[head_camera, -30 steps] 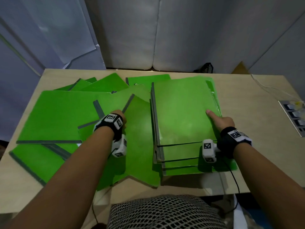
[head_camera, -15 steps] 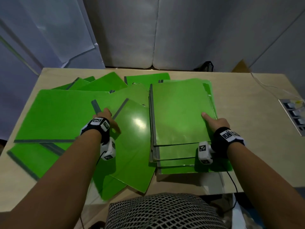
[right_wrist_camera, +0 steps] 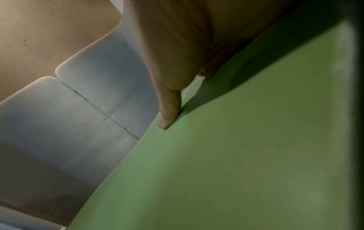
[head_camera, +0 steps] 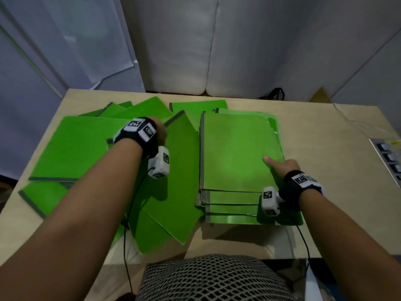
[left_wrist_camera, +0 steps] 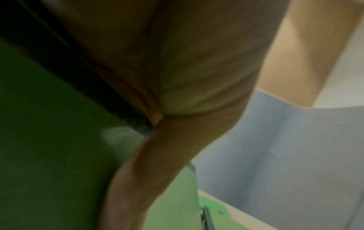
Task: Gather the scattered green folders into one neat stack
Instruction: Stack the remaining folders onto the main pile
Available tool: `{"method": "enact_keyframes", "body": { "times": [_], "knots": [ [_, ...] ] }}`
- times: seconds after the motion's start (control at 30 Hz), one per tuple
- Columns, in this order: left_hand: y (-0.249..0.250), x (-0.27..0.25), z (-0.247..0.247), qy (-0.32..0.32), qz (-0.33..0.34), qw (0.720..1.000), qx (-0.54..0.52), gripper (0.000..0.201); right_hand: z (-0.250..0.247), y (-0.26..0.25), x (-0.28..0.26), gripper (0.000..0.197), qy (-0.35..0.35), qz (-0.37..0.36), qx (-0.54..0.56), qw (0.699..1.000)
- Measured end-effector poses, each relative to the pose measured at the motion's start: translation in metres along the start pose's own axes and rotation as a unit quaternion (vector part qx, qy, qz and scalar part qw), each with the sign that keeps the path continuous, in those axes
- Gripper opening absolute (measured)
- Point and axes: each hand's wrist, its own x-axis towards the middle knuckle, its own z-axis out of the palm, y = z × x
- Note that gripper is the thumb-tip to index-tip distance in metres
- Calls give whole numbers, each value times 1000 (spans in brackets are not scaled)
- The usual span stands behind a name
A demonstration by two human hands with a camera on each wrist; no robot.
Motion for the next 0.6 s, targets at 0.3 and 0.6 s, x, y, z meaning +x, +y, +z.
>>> {"method": "enact_keyframes", "body": {
  "times": [0.3, 0.6],
  "knots": [
    [41, -70, -81, 113, 59, 992, 9, 13, -19, 2, 7, 72, -39, 15, -51, 998],
    [34, -73, -156, 202, 29, 958, -204, 50, -17, 8, 6, 65, -73, 31, -103, 992]
  ]
}}
